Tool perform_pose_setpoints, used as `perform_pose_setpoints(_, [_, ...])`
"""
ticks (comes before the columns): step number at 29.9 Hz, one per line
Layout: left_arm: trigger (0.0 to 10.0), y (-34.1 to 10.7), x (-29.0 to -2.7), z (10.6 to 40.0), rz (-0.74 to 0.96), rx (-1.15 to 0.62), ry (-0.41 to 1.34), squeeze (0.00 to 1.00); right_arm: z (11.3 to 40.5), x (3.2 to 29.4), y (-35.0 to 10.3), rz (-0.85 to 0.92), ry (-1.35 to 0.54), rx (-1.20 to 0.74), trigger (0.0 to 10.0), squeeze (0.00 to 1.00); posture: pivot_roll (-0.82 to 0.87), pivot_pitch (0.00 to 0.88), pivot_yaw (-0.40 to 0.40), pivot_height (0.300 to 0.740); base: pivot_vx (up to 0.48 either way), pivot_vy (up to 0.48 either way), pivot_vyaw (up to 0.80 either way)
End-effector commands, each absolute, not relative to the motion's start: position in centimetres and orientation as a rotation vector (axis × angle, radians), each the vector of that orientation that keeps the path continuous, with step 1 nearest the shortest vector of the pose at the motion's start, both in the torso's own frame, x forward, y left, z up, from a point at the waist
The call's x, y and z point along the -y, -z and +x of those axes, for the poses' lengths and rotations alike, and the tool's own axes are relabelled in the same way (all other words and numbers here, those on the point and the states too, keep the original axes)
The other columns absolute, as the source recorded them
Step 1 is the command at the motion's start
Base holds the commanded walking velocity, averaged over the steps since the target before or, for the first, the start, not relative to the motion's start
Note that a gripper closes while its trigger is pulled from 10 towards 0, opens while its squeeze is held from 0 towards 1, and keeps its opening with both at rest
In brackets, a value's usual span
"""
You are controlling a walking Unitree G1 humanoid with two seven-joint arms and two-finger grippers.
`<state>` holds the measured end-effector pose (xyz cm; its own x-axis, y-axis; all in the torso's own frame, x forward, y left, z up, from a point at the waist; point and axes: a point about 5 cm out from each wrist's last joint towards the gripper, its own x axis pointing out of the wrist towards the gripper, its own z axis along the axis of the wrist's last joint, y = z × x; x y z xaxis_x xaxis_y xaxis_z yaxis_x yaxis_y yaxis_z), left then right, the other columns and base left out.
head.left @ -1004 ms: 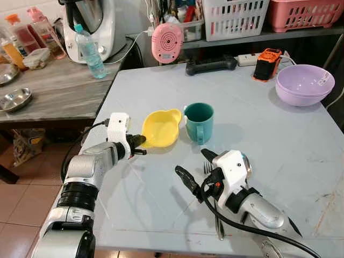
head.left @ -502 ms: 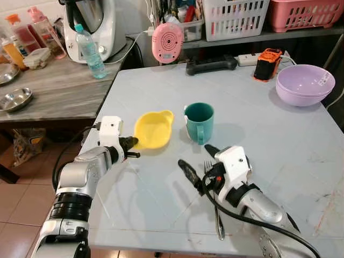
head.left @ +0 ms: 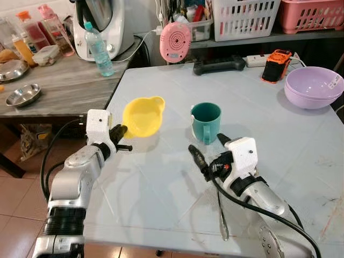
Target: Setting the table
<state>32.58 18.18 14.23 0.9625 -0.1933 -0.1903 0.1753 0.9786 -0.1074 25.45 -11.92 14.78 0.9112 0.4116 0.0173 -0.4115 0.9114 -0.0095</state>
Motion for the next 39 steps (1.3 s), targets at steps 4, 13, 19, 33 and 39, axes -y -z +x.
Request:
perform_pose_setpoints(4, [10.0,-15.4,-18.2,31.4,-0.076,-0.044,0.14,0.0,25.9,12.8,-15.6,0.009,-0.318,0.082,10.0,0.0,-0.02,0.005,0.149,0.74,0.0,0.0,0.0])
perform_pose_setpoints(13, [10.0,-13.6,-17.1,29.9,-0.024,-0.061,0.153,0.0,26.0,12.6,-16.3,-0.007,-0.298,0.109,10.0,0.0,-0.02,0.002,0.146,0.74,0.0,0.0,0.0])
perform_pose_setpoints(19, [10.0,-13.4,-16.7,30.2,-0.05,-0.053,0.142,0.0,26.2,12.3,-16.2,0.006,-0.303,0.106,10.0,0.0,-0.02,0.001,0.145,0.74,0.0,0.0,-0.37])
perform_pose_setpoints(33, [10.0,-13.3,-15.9,30.4,-0.044,-0.06,0.13,0.0,26.4,12.5,-16.1,0.003,-0.3,0.1,10.0,0.0,-0.03,0.002,0.131,0.74,0.0,0.0,0.0])
perform_pose_setpoints(39, [10.0,-13.4,-15.6,30.5,-0.051,-0.062,0.138,0.0,26.5,12.6,-16.1,-0.003,-0.294,0.099,10.0,0.0,-0.03,0.002,0.131,0.74,0.0,0.0,0.0])
